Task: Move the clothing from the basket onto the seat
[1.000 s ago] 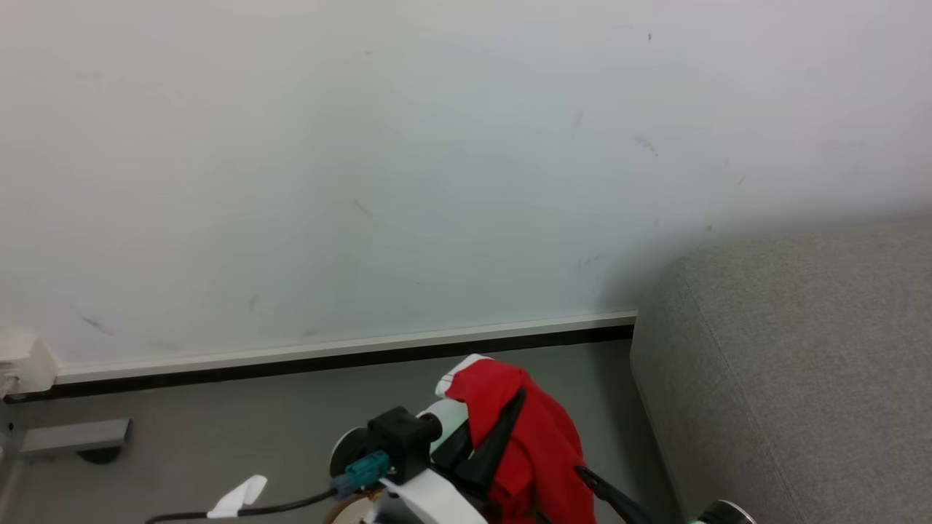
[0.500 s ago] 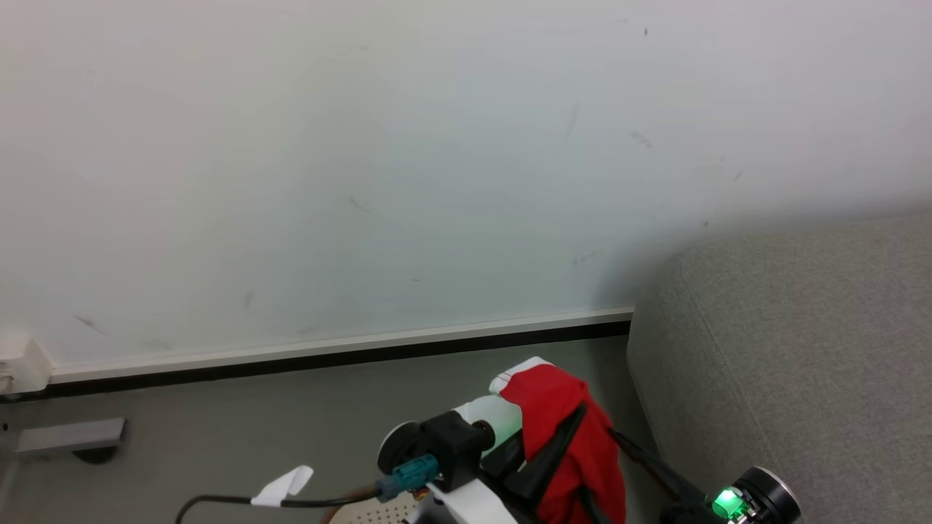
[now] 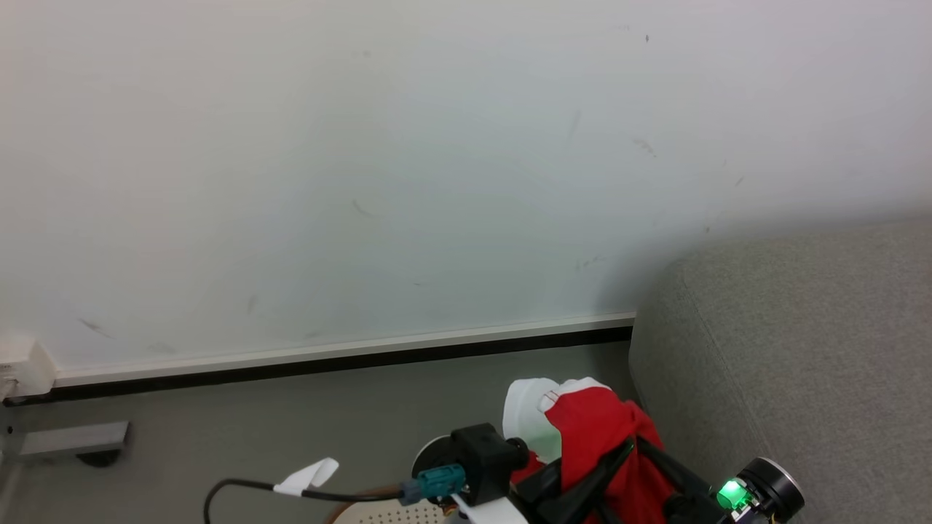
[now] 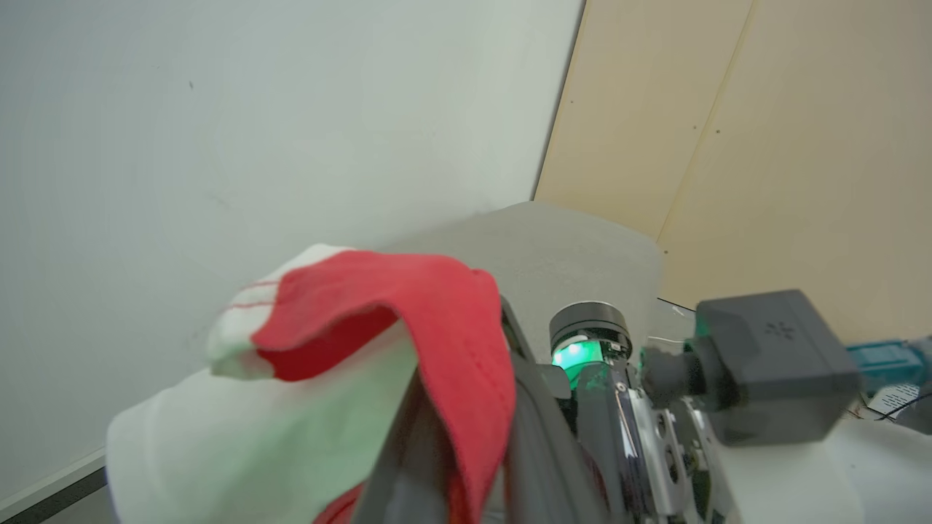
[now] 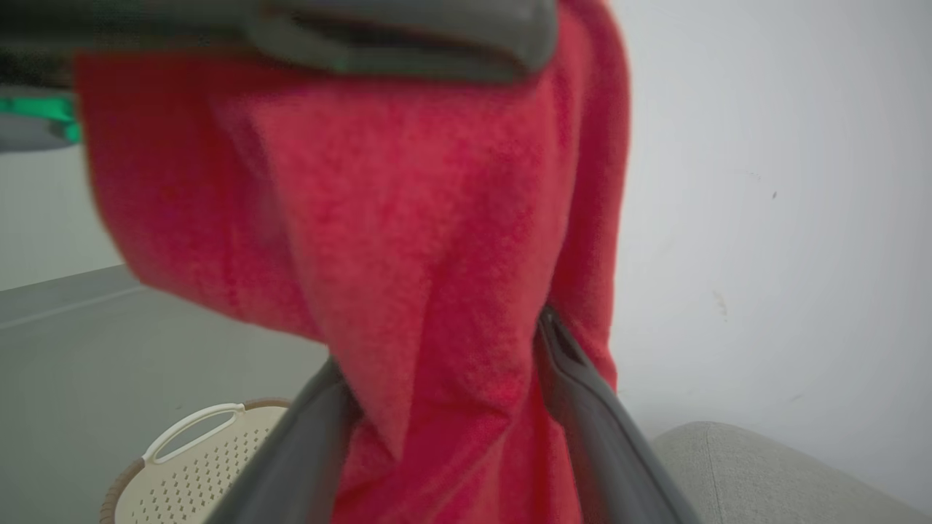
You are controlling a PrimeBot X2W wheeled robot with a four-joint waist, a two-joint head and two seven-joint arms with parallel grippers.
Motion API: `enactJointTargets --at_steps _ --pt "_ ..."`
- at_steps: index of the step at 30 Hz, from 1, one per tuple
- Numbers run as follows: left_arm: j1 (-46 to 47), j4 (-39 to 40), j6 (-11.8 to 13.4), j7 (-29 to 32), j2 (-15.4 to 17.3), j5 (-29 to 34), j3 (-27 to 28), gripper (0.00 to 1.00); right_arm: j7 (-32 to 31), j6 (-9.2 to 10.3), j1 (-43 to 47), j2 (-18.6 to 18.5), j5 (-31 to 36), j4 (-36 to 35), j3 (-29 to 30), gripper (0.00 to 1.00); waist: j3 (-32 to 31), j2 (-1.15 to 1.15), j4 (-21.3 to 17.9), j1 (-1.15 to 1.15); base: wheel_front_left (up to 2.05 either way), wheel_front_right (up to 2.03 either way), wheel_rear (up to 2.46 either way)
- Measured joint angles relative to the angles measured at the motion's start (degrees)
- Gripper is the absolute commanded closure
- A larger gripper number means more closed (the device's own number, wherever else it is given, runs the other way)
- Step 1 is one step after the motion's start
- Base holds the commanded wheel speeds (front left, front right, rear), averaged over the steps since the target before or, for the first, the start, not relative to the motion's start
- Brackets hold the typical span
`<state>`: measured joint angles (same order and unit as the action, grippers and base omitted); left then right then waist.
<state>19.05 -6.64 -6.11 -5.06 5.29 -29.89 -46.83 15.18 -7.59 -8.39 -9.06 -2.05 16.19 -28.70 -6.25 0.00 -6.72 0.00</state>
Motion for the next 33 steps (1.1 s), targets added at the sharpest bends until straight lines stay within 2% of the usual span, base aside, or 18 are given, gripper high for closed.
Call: enactJointTargets --at_steps 9,10,11,12,23,27,29,30,32,33 --pt "-0.37 1.83 -0.49 1.41 0.82 -2.53 -1.53 1.0 0.0 0.0 -2.44 -1.05 -0.03 0.44 -2.68 0.0 -0.44 0.0 -0.1 0.0 0.0 0.0 0.0" --pt "-0.38 2.02 -0.49 1.47 0.83 -2.9 -1.63 1.0 0.0 0.0 -2.81 -1.19 -0.03 0.69 -3.12 0.43 -0.43 0.0 -0.12 0.0 0.0 0.0 0.0" --pt "-0.37 2.19 -0.51 1.53 0.83 -3.24 -1.71 1.0 0.0 0.0 -3.24 -1.27 -0.13 1.0 -3.48 0.75 -0.41 0.0 -0.12 0.0 0.0 0.0 0.0" --pt "-0.37 2.35 -0.52 1.54 0.85 -3.43 -1.83 1.0 0.0 0.0 -3.61 -1.36 -0.4 1.43 -4.04 0.99 -0.4 0.0 -0.1 0.0 0.0 0.0 0.0" --pt "-0.31 2.66 -0.63 1.33 1.51 -4.01 -2.04 1.0 -0.01 0.0 -4.34 -1.69 -3.32 2.43 -4.2 1.0 -0.04 0.0 0.18 0.0 0.0 0.0 0.0" --pt "-0.32 1.94 0.51 0.38 1.74 -3.96 -1.41 0.99 -0.03 0.0 -3.97 -1.85 -3.7 2.33 -2.74 1.0 0.01 0.0 -0.17 0.0 0.0 0.0 0.0" --pt "-0.33 1.46 0.7 -0.05 1.96 -3.78 -1.29 0.74 -0.03 0.0 -3.67 -1.91 -4.08 2.25 -2.24 1.0 0.06 0.0 -0.45 0.0 0.0 0.0 0.0" --pt "-0.36 1.27 0.91 -0.24 1.99 -3.78 -1.26 0.58 -0.04 0.0 -3.46 -1.92 -4.12 2.18 -1.99 1.0 0.08 0.0 -0.62 0.0 0.0 0.0 0.0" --pt "-0.38 0.65 1.32 -1.19 2.0 -3.38 -1.0 0.03 -0.04 0.0 -3.08 -2.03 -4.47 2.02 -1.43 1.0 0.17 0.0 -1.02 0.0 0.0 0.0 0.0" --pt "-0.43 0.04 1.46 -1.57 1.99 -3.41 -0.81 0.0 -0.05 0.0 -3.05 -2.11 -4.6 1.82 -1.0 1.0 0.22 0.0 -1.22 0.0 0.0 0.0 0.0"
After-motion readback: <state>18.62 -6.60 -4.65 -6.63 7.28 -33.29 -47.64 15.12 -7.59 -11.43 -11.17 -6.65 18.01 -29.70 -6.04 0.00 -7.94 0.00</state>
